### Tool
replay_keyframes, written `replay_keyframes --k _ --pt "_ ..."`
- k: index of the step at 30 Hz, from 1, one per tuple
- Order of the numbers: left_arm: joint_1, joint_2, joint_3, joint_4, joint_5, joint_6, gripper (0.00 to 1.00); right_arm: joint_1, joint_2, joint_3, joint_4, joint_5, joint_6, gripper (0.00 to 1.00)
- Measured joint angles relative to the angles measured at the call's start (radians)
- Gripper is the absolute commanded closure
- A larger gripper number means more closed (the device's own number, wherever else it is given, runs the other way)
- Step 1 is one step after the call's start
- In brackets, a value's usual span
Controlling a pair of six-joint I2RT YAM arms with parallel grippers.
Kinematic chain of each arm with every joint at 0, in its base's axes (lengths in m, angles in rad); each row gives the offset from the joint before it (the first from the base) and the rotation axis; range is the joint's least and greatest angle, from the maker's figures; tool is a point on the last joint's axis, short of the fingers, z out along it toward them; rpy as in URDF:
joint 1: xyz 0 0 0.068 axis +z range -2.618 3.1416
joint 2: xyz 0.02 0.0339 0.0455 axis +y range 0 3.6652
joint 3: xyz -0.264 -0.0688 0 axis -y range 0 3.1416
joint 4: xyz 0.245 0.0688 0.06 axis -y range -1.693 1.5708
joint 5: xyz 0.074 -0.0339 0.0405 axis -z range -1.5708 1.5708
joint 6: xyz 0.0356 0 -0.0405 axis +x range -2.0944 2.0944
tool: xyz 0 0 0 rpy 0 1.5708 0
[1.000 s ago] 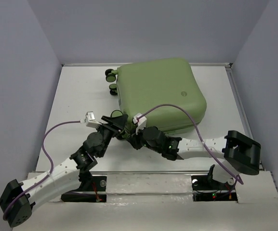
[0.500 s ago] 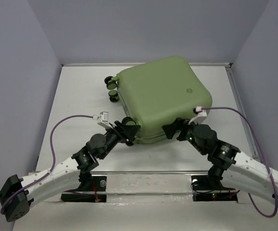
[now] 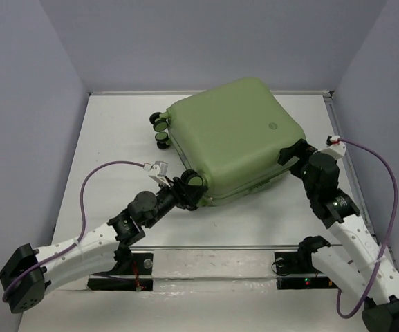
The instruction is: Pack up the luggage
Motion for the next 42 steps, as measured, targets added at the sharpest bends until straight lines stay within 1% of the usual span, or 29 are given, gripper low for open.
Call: replay_keyframes --k 2,4,6,11,14,17,21,22,23,24,25,26,27,28,29,30,31,32,33,34,35,36,38,40,41,42 --pt "-0.005 0.013 0.0 0.01 0.009 0.014 0.94 -0.068 0.038 0.015 0.037 -0.076 -0.015 0.01" --pt "-0.019 0.037 0.002 0.029 0.01 0.029 0.94 -0.108 0.139 0.072 0.087 -0.17 -0.045 0.03" --pt "-0.037 0.069 0.016 0.039 0.008 0.048 0.94 -0.117 0.242 0.137 0.12 -0.236 -0.087 0.04" --pt "-0.09 0.18 0.062 0.041 0.032 0.085 0.94 -0.141 0.417 0.233 0.214 -0.401 -0.174 0.04" --pt "-0.104 0.225 0.085 0.021 0.055 0.105 0.94 -0.14 0.505 0.307 0.224 -0.507 -0.242 0.03" --pt "-0.114 0.27 0.139 0.008 0.069 0.126 0.94 -0.14 0.609 0.416 0.208 -0.613 -0.322 0.0" --pt "-0.126 0.317 0.215 0.007 0.083 0.148 0.94 -0.128 0.681 0.507 0.171 -0.672 -0.364 0.0" --pt "-0.127 0.317 0.222 0.008 0.086 0.152 0.89 -0.122 0.671 0.506 0.16 -0.681 -0.368 0.0" --pt "-0.128 0.312 0.227 0.008 0.089 0.156 0.71 -0.117 0.642 0.484 0.148 -0.684 -0.367 0.0" --pt "-0.128 0.301 0.227 0.008 0.09 0.161 0.61 -0.114 0.618 0.468 0.142 -0.685 -0.367 0.0" --pt "-0.128 0.283 0.227 0.003 0.093 0.172 0.43 -0.112 0.572 0.439 0.13 -0.689 -0.365 0.01" --pt "-0.128 0.264 0.227 -0.004 0.099 0.171 0.35 -0.108 0.502 0.391 0.127 -0.703 -0.354 0.01" --pt "-0.128 0.24 0.228 -0.022 0.106 0.18 0.3 -0.108 0.448 0.353 0.135 -0.712 -0.345 0.03" --pt "-0.128 0.207 0.228 -0.045 0.11 0.179 0.26 -0.107 0.385 0.314 0.135 -0.723 -0.337 0.05" --pt "-0.128 0.163 0.236 -0.088 0.12 0.181 0.21 -0.102 0.302 0.252 0.14 -0.735 -0.319 0.21" --pt "-0.132 0.121 0.246 -0.132 0.122 0.183 0.19 -0.097 0.239 0.199 0.151 -0.743 -0.309 0.35" --pt "-0.133 0.069 0.264 -0.194 0.12 0.186 0.16 -0.084 0.193 0.154 0.159 -0.748 -0.29 0.58" --pt "-0.133 0.05 0.273 -0.228 0.111 0.189 0.15 -0.061 0.139 0.101 0.158 -0.759 -0.285 0.69" --pt "-0.133 0.01 0.298 -0.283 0.099 0.192 0.13 -0.045 0.112 0.068 0.165 -0.77 -0.271 0.77" --pt "-0.133 -0.022 0.32 -0.336 0.08 0.192 0.12 -0.013 0.08 0.018 0.184 -0.776 -0.254 0.83" --pt "-0.132 -0.042 0.334 -0.383 0.061 0.193 0.09 0.016 0.065 -0.021 0.195 -0.771 -0.234 0.85" --pt "-0.132 -0.061 0.349 -0.428 0.042 0.195 0.08 0.063 0.054 -0.061 0.198 -0.768 -0.226 0.85" --pt "-0.128 -0.079 0.37 -0.512 0.011 0.198 0.06 0.155 0.058 -0.117 0.217 -0.757 -0.206 0.75" --pt "-0.121 -0.078 0.383 -0.56 -0.004 0.204 0.05 0.255 0.101 -0.169 0.241 -0.733 -0.198 0.61" --pt "-0.117 -0.068 0.388 -0.577 -0.007 0.209 0.04 0.299 0.135 -0.188 0.262 -0.723 -0.193 0.49" --pt "-0.113 -0.041 0.397 -0.594 -0.011 0.218 0.03 0.323 0.158 -0.198 0.279 -0.712 -0.192 0.46"
